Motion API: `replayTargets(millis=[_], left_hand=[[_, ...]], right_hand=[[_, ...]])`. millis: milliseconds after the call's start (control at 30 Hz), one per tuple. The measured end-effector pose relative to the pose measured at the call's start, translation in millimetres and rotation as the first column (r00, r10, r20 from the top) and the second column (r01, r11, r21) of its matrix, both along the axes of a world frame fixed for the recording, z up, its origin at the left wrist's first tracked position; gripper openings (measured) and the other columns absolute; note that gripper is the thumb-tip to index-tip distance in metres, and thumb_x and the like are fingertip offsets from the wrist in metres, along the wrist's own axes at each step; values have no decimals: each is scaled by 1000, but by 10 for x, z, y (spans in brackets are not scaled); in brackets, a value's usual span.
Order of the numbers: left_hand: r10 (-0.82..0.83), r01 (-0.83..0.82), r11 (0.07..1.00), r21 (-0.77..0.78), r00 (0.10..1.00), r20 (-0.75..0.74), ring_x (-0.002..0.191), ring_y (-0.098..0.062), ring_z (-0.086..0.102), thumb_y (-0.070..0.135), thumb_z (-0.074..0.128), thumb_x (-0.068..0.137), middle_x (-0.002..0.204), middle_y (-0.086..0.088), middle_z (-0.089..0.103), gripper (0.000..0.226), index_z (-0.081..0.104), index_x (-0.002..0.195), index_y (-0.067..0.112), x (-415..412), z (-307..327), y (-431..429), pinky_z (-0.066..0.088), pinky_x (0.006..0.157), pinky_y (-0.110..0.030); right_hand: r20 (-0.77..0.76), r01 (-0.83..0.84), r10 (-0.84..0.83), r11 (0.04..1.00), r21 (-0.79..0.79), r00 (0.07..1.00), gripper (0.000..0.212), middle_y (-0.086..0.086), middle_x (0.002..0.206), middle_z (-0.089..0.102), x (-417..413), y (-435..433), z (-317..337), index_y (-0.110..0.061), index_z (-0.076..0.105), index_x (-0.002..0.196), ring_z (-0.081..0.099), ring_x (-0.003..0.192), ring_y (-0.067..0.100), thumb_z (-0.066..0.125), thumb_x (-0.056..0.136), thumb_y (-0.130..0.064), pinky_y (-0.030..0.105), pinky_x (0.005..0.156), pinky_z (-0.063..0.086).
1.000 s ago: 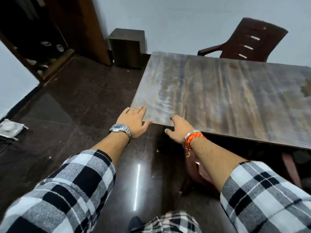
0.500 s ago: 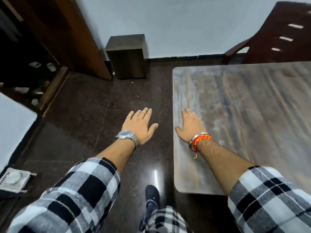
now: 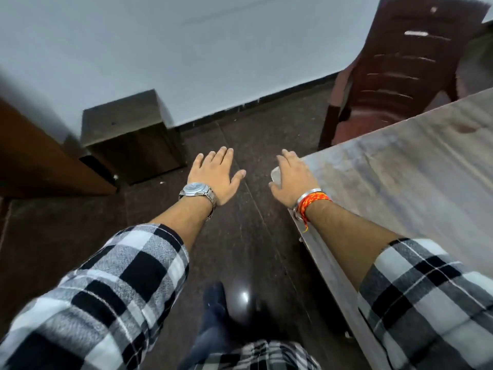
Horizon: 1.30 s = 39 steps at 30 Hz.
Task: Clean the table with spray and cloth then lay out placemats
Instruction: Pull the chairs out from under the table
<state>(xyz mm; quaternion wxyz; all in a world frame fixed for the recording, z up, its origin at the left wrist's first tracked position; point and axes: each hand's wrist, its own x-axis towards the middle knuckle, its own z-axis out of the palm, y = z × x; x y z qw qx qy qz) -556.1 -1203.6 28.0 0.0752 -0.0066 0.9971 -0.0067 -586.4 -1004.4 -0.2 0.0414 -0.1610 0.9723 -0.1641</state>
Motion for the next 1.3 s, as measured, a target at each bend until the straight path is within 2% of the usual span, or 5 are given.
replayTargets(millis=[367, 533, 800, 1033, 1300], left_hand=[[-404, 403, 914, -32, 914, -31, 154, -24, 17, 64, 22, 99, 170, -2, 12, 78, 8, 161, 19, -3376, 335, -611, 9, 125, -47], [-510, 509, 860, -35, 858, -57, 154, -24, 16, 76, 38, 90, 170, -2, 11, 96, 5, 161, 21, -5094, 333, -406, 7, 124, -47], [-683, 683, 730, -5, 730, -19, 154, -24, 19, 65, 62, 86, 169, -3, 12, 104, 7, 161, 19, -7430, 357, 287, 9, 124, -47], [-857, 856, 515, -41, 515, -12, 154, -23, 17, 49, 68, 89, 170, -2, 9, 100, 5, 161, 19, -9346, 149, 1345, 10, 123, -45], [-988, 988, 111, -110, 122, 93, 155, -24, 13, 32, 81, 81, 170, -1, 1, 113, 1, 161, 23, -10878, 297, 2737, 8, 124, -45]], right_hand=[[-15, 373, -373, 928, 7, 928, 76, 13, 157, 16, -2539, -636, 334, -5, 21, 147, 12, 145, 26, 57, 89, -36, 35, 118, 13], [-11, 512, -512, 859, 0, 859, 80, 16, 156, 17, -4048, -473, 194, -3, 18, 148, 14, 144, 28, 56, 88, -40, 36, 118, 15], [27, 657, -659, 752, 51, 752, 83, 17, 157, 14, -5983, 25, 360, -1, 16, 148, 12, 144, 31, 55, 88, -44, 38, 118, 14], [15, 828, -830, 558, 53, 558, 83, 16, 156, 16, -7525, 622, 194, -2, 20, 147, 14, 144, 30, 57, 85, -44, 37, 117, 15], [114, 980, -973, 201, 0, 200, 87, 20, 155, 17, -8800, 1318, 244, 2, 19, 146, 15, 143, 31, 56, 85, -47, 38, 117, 16]])
